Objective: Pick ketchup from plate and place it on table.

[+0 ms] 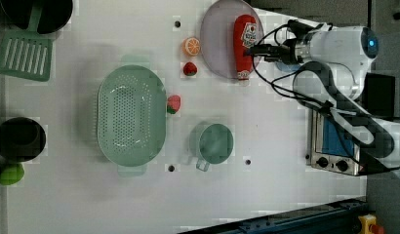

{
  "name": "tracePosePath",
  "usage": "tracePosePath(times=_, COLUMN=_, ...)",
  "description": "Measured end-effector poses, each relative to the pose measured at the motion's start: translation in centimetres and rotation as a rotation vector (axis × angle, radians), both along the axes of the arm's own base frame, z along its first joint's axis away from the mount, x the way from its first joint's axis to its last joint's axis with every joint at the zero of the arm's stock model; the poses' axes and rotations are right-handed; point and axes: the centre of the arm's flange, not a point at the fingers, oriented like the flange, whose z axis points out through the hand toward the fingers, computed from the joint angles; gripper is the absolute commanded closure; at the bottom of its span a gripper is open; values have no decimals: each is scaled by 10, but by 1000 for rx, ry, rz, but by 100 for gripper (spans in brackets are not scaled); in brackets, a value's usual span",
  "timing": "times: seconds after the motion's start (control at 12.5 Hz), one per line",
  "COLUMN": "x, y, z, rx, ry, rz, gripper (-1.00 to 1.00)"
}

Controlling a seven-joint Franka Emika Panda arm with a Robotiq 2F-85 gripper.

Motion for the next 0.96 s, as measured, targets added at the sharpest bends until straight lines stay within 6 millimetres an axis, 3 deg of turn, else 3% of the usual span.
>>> tracePosePath(times=0.32, x=-3, y=12, z=-33, rx=-12, ry=-9, rz=50, gripper=-100)
tracePosePath(times=0.4, x=-4, y=15, z=-38, rx=-6, ry=-9, rz=51, gripper=-92)
tracePosePath(times=0.64, x=-5, y=14, z=-51, rx=-5, ry=-6, rz=50, gripper=-21)
tracePosePath(times=0.96, x=1, y=16, z=-47, rx=1, ry=-26, rz=52, gripper=-20)
